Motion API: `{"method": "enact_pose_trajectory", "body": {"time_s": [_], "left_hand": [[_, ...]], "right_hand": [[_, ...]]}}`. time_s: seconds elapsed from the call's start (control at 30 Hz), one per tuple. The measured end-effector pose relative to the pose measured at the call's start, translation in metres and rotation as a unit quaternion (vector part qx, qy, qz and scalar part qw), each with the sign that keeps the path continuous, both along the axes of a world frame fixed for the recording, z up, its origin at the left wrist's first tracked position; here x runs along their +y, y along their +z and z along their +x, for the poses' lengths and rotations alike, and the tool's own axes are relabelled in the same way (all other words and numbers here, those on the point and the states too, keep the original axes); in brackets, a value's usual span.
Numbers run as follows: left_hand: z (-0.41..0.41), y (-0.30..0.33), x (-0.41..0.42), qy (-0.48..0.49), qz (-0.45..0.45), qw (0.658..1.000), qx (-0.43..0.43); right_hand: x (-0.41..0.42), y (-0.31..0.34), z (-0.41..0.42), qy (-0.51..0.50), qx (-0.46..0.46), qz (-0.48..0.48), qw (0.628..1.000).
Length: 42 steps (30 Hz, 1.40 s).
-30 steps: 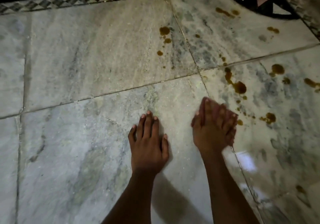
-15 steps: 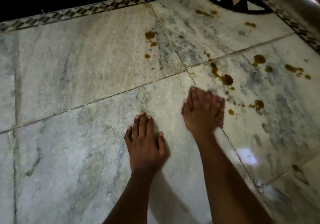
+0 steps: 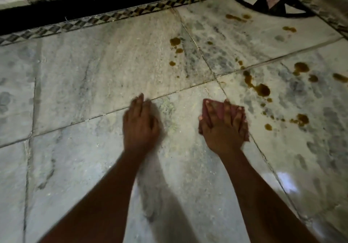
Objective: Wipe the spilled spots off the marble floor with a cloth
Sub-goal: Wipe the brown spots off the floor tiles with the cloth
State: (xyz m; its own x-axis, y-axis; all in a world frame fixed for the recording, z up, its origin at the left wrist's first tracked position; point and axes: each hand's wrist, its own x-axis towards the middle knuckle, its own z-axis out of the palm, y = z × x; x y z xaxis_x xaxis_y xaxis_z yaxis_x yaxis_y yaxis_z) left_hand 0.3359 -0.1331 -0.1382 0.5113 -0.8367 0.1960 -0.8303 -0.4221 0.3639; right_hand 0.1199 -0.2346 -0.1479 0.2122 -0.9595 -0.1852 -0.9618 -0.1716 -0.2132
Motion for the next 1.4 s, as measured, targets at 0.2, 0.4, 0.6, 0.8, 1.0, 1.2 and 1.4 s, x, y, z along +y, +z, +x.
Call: {"method": "enact_pose_trajectory", "body": {"time_s": [0.2, 0.4, 0.6, 0.8, 1.0, 1.2, 1.4], "left_hand": [[0.043, -0.015, -0.026, 0.067, 0.061, 0.996, -0.015], [0.047, -0.01, -0.028, 0.067, 0.086, 0.994, -0.007], [0.047, -0.009, -0.029, 0.07, 0.096, 0.993, 0.0], [0.044, -0.007, -0.033, 0.072, 0.124, 0.99, -0.001], [0.044, -0.004, -0.031, 0.071, 0.133, 0.989, 0.002], [0.044, -0.011, -0.033, 0.072, 0.143, 0.987, 0.0], [0.045, -0.011, -0.033, 0.069, 0.143, 0.987, 0.003]], "right_hand": [[-0.057, -0.001, 0.08, 0.049, 0.001, 0.055, 0.997], [-0.006, 0.002, 0.043, 0.181, -0.008, -0.032, 0.983], [-0.047, -0.001, 0.072, -0.001, 0.0, -0.002, 1.0], [-0.044, 0.007, 0.114, 0.142, 0.009, 0.04, 0.989], [-0.028, 0.008, 0.066, 0.029, 0.029, 0.029, 0.999], [-0.085, 0.004, 0.141, -0.012, -0.003, 0.09, 0.996], [-0.045, 0.003, 0.083, 0.21, 0.034, -0.009, 0.977]]}}
